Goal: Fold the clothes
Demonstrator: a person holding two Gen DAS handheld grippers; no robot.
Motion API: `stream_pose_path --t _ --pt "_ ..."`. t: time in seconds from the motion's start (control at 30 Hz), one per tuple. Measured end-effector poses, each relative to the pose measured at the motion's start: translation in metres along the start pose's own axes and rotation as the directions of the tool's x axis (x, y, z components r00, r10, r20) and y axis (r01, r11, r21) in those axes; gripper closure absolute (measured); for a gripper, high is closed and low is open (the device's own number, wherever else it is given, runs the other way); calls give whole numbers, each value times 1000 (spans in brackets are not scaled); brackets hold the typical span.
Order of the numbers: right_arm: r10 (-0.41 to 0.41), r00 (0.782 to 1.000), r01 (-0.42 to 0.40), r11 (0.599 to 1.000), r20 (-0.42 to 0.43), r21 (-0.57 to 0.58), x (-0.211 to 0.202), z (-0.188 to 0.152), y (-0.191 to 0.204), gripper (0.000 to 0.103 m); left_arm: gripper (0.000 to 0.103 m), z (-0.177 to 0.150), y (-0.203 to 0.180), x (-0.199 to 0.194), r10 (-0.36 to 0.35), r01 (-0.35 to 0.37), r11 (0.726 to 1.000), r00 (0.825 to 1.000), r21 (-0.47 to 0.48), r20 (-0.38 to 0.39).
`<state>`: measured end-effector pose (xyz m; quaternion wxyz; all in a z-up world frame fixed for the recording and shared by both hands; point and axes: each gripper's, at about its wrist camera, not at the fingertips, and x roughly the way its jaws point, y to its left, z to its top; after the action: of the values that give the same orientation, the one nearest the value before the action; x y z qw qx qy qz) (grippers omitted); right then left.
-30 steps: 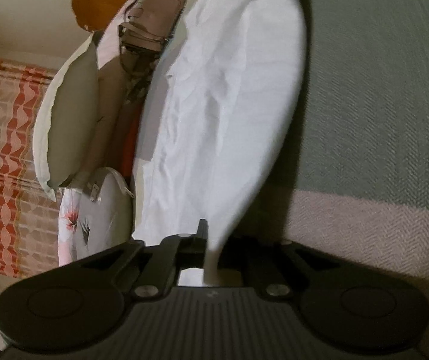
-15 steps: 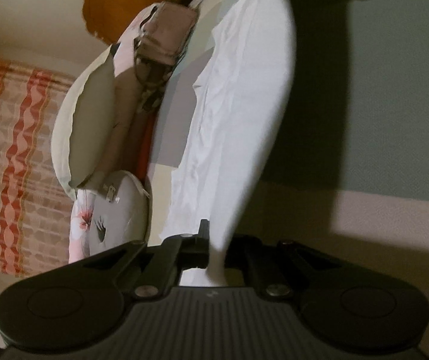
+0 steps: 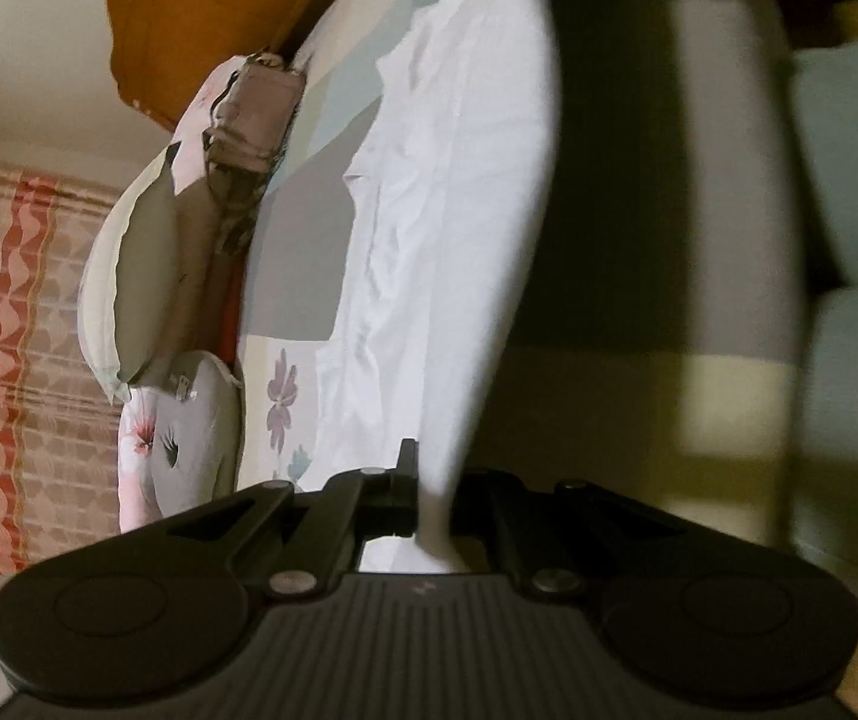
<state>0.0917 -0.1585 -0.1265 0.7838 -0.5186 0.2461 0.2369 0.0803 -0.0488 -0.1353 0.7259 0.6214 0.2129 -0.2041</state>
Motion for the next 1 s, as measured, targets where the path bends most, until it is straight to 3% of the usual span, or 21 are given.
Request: stream_pose_path --t 0.3,0.37,0.47,0.53,0.6,0.7,0.87,1.0 --pt "54 998 -49 989 -35 137 -4 -14 26 94 98 -2 -29 -4 -25 24 999 999 -48 -33" --pt "86 996 -77 980 -37 184 -6 -18 26 91 93 -5 -30 -9 -62 58 994 997 -88 -43" --pt "149 988 -134 954 -36 268 -16 -31 19 83 95 -19 -26 -28 -138 129 976 990 -178 -40" --pt "196 980 -173 926 -35 336 -25 -43 10 81 92 -33 -16 -42 -229 211 934 973 -287 -31" --pt "197 980 -174 899 -16 403 -35 -51 -2 76 92 -50 0 -55 -319 292 866 948 -406 1" --pt "197 980 -177 849 13 498 -49 -64 -21 61 92 -71 26 -69 -302 270 796 953 -542 31" --pt "153 984 -173 741 88 648 -57 -71 -49 50 89 -80 62 -45 -233 220 675 969 -704 79" --pt "174 969 -244 612 173 752 -26 -60 -53 48 89 -79 56 -9 -294 254 586 952 -770 90"
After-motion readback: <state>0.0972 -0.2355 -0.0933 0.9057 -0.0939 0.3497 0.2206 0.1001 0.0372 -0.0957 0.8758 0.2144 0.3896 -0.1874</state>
